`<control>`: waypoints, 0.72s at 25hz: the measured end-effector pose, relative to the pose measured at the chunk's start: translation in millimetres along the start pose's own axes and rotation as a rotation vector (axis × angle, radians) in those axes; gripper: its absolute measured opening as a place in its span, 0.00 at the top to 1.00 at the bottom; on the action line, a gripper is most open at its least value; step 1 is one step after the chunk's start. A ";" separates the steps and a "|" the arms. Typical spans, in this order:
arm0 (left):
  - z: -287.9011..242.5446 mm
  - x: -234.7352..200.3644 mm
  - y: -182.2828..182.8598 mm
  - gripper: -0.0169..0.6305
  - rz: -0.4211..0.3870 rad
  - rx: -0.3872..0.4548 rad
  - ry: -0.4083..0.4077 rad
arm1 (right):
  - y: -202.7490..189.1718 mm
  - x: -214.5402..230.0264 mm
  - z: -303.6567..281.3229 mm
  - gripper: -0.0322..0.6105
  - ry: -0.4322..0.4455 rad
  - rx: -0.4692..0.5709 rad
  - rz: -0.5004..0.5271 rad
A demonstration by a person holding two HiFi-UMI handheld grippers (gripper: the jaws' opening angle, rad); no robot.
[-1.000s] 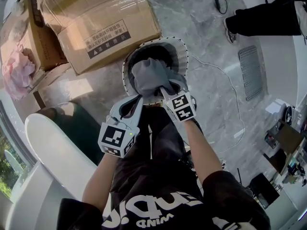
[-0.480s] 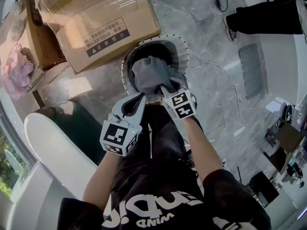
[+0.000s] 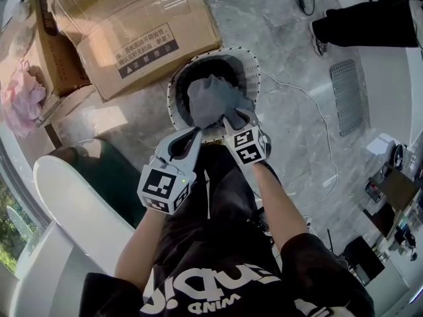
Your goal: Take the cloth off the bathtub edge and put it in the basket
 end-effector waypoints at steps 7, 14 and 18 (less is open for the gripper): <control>-1.7 0.1 -4.8 0.98 0.013 -0.016 -0.001 | -1.1 -3.9 -4.0 0.60 0.020 0.036 0.002; -0.6 0.0 -2.8 0.98 0.020 -0.012 0.002 | 3.8 0.4 1.1 0.61 0.029 0.053 -0.037; 3.4 2.5 5.8 0.98 0.024 0.001 0.003 | 18.8 3.7 14.5 0.61 0.064 0.050 -0.021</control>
Point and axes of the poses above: the fingertips, and each gripper's own axes: z backward along the fingers, x to its right, y out of its top, the point moved 8 cm from there along z, backward along the fingers, and after that the axes turned 3 degrees about x, right-handed, at the moved point
